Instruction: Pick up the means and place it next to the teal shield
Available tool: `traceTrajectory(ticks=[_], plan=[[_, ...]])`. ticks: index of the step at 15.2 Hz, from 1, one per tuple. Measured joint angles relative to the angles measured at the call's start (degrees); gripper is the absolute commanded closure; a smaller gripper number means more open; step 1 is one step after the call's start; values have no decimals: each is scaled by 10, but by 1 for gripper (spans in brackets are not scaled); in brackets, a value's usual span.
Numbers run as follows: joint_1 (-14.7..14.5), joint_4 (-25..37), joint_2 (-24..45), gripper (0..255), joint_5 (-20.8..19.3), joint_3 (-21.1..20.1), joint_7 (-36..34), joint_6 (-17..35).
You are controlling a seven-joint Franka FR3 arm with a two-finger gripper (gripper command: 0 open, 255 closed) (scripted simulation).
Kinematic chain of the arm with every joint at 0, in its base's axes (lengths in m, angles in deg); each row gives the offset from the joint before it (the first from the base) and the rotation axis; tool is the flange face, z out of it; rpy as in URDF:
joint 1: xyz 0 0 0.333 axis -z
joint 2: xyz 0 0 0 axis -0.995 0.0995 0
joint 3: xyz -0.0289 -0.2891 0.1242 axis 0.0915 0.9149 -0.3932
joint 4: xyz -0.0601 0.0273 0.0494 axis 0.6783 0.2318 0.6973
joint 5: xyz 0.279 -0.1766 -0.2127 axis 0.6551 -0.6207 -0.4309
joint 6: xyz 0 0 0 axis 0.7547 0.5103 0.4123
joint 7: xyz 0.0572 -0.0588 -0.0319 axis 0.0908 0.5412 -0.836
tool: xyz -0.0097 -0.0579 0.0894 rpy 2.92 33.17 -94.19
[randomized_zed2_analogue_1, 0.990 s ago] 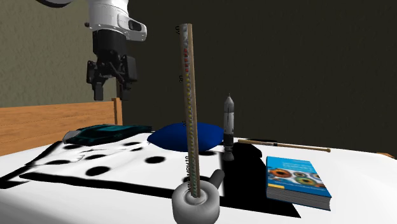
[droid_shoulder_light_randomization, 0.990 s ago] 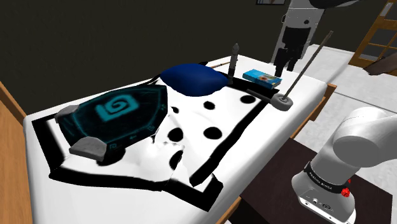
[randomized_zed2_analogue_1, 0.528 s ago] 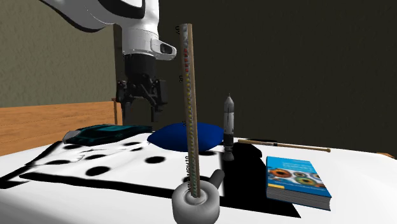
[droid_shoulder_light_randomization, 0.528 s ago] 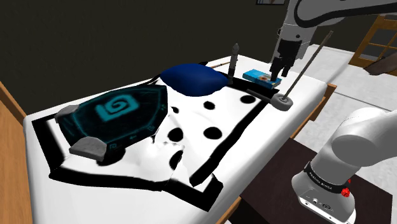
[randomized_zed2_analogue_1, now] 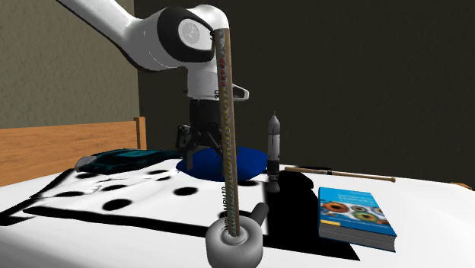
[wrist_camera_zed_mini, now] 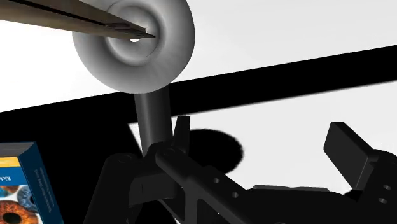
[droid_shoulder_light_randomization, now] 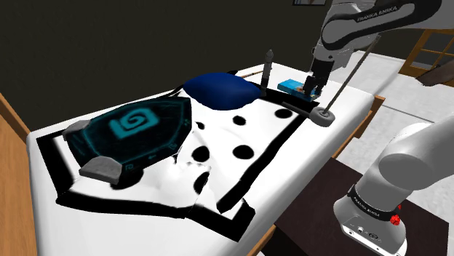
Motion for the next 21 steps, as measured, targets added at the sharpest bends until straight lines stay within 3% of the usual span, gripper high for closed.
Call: traceTrajectory(ticks=[4,11,21], plan=[[-1,18,85,0,21,48,58,68],[-6,82,237,0,112,100,167,142],[-5,65,285,0,149,101,198,200]])
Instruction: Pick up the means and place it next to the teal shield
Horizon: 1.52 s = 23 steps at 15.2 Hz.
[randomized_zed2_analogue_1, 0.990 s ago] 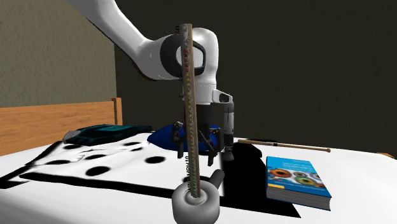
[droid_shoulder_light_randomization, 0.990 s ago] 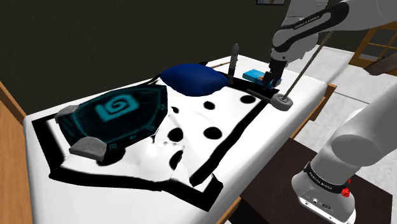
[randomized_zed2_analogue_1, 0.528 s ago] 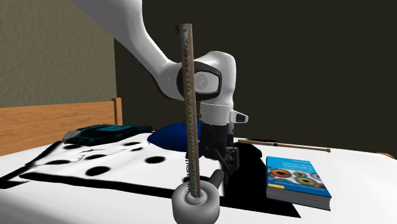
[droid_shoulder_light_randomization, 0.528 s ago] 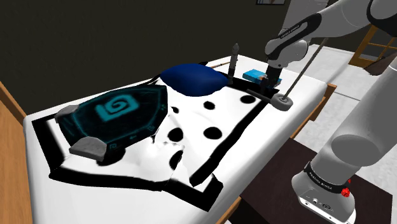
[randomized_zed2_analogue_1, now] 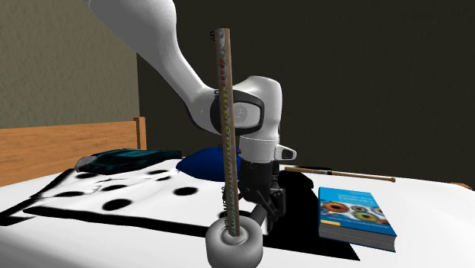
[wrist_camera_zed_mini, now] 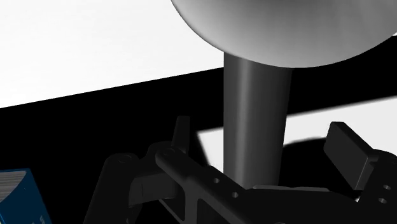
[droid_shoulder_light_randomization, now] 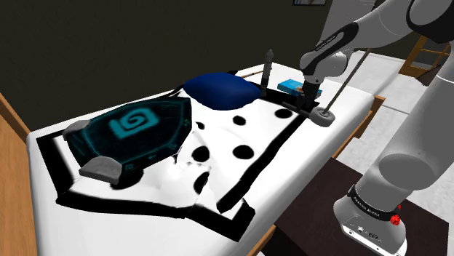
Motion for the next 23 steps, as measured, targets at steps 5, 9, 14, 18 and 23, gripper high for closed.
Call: traceTrajectory(ticks=[5,9,14,18,23], plan=[[0,0,1,255,1,0,0,1],[1,1,-1,255,0,1,0,2],[1,1,-1,255,0,1,0,2],[-1,8,-18,255,-14,1,-11,-22],[-1,23,-45,255,-34,0,-29,-60]])
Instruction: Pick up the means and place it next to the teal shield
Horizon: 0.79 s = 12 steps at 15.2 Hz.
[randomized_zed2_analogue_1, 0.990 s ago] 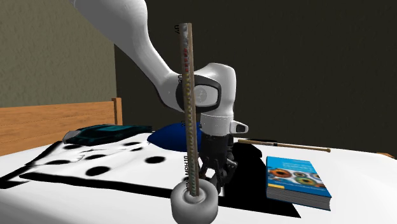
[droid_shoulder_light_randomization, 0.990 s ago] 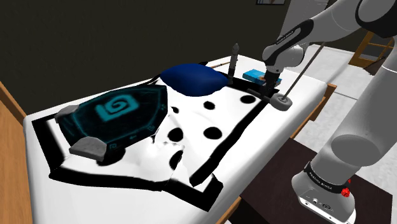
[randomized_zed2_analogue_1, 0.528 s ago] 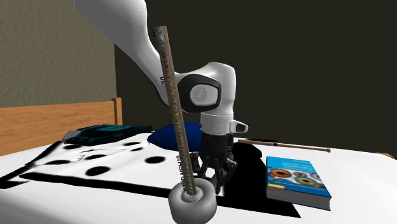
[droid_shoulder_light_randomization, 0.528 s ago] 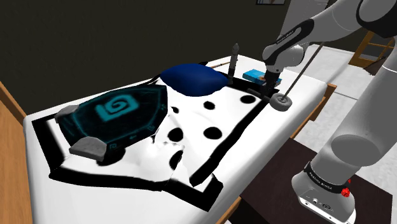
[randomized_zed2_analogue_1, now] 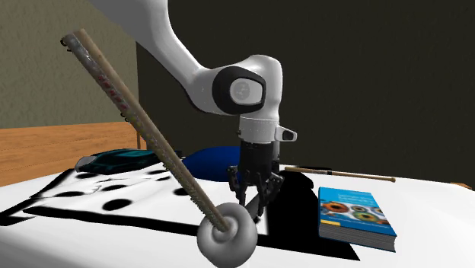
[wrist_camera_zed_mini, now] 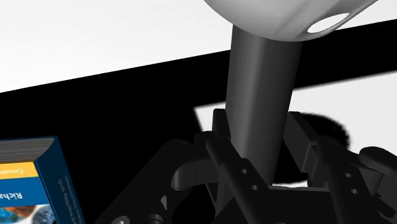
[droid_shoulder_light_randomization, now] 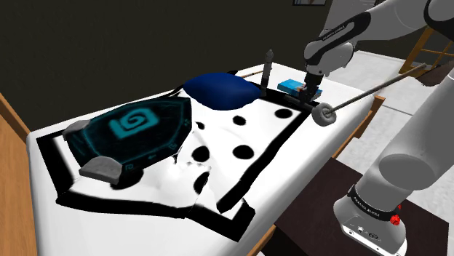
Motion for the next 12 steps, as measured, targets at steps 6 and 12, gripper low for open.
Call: traceTrajectory(ticks=[6,12], plan=[[0,22,-26,255,-17,-3,-15,-43],[1,45,-52,255,-32,-6,-28,-89]])
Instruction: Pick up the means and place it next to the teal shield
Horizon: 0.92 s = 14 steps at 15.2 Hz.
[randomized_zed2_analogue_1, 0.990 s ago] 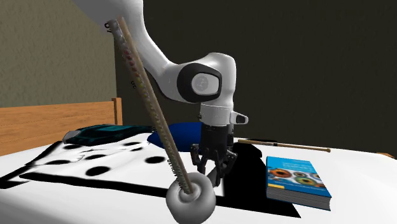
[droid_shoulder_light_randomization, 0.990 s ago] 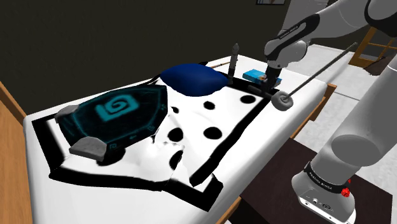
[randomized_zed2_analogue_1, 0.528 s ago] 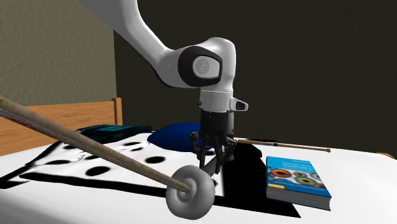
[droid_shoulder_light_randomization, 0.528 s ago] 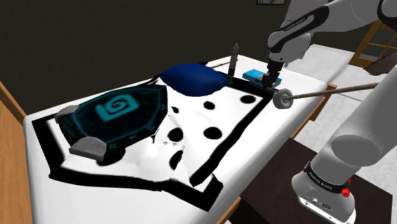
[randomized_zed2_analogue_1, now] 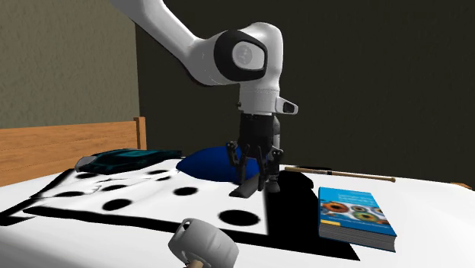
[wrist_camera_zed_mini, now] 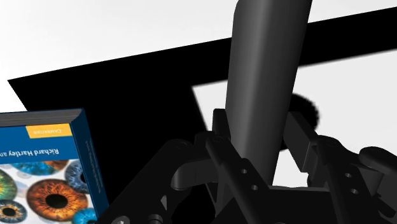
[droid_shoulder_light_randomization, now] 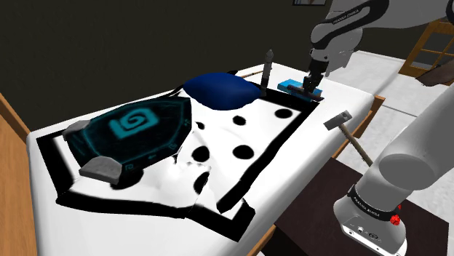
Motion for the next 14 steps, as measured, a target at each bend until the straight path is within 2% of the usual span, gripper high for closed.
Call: traceTrajectory(ticks=[9,14], plan=[[-3,38,-25,255,-11,-9,-18,-59],[-28,8,-58,255,-15,-55,-92,-58]])
